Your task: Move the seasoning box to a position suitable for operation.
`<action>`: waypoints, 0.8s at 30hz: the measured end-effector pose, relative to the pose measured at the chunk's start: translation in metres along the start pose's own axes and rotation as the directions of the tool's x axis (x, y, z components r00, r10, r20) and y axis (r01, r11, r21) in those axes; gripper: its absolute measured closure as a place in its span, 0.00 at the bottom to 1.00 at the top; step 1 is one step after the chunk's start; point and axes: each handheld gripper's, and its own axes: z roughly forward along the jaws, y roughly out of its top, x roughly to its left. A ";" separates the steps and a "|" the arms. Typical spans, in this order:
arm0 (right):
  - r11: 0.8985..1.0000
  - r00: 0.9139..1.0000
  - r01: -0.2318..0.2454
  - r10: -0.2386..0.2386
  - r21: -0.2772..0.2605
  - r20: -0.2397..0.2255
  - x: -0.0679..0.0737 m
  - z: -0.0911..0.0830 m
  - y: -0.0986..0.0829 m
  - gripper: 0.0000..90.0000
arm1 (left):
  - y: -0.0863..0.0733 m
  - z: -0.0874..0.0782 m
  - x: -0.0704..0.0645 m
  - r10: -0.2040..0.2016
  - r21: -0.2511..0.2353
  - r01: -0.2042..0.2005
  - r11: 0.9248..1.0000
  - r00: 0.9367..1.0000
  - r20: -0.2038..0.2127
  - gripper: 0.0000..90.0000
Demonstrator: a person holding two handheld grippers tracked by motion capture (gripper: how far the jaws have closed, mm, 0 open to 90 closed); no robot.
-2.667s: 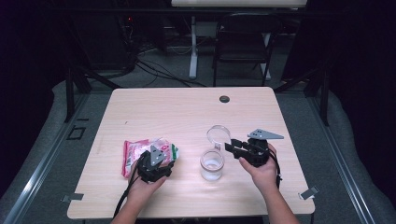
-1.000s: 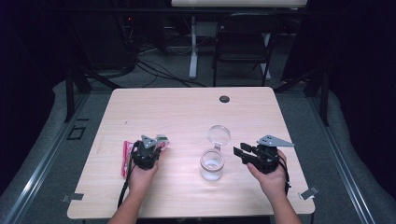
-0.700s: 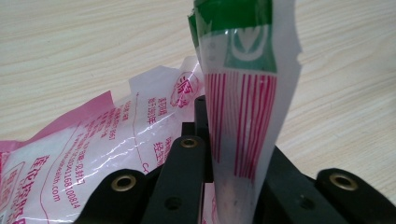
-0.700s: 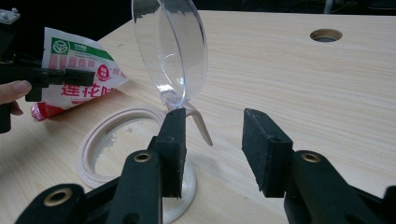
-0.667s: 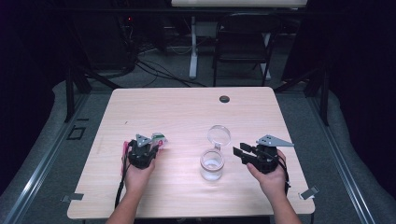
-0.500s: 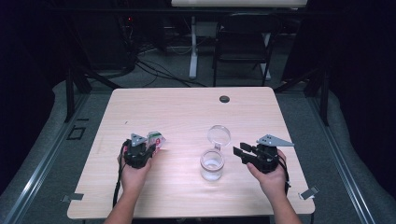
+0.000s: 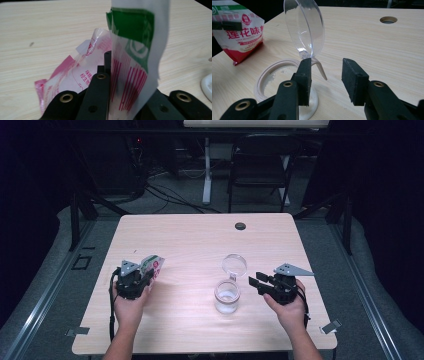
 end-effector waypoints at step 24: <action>1.000 1.000 -0.001 0.001 -0.005 0.008 -0.002 -0.005 -0.001 0.66 | 0.021 -0.044 0.029 0.024 -0.108 -0.039 0.993 0.990 -0.137 1.00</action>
